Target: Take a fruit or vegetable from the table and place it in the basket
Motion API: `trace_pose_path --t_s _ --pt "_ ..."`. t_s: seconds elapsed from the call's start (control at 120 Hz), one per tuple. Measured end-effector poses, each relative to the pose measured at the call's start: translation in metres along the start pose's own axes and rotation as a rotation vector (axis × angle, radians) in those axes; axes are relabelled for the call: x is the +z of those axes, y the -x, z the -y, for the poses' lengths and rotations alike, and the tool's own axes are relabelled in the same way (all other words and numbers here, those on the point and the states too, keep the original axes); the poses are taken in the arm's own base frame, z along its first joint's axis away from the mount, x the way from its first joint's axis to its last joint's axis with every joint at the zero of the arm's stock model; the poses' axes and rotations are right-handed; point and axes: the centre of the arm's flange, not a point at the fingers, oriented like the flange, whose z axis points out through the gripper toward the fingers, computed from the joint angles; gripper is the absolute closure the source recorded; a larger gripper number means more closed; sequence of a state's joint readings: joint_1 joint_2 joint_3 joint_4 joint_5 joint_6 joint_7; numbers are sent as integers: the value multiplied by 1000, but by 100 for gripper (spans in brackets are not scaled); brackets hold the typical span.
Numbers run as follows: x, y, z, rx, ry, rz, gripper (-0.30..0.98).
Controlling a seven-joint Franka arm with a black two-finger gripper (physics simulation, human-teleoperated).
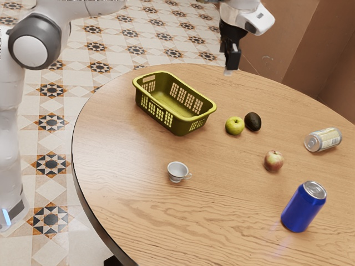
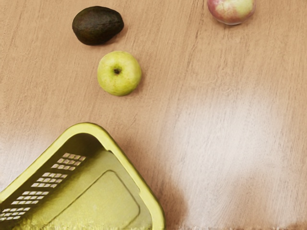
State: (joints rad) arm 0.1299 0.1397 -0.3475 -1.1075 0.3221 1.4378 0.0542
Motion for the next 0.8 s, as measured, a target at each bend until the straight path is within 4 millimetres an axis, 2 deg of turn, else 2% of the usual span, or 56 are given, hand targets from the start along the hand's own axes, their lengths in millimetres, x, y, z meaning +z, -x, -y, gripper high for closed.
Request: trace_pose_path --t_s 0.25,0.35,0.392,0.467,0.508,0.617,0.692,0.75,0.8 --pt "57 -4 10 -65 -61 125 0" --pt "72 -3 12 -108 -49 158 0" --pt "87 -1 24 -175 -13 189 0" --pt "111 6 60 -346 62 235 0" --pt "120 6 65 -438 85 256 0" --pt "130 2 52 -661 111 297 0" --pt "127 0 43 -806 102 307 0" --pt "124 0 44 -914 67 302 0" --pt "125 1 52 -1008 32 294 0"
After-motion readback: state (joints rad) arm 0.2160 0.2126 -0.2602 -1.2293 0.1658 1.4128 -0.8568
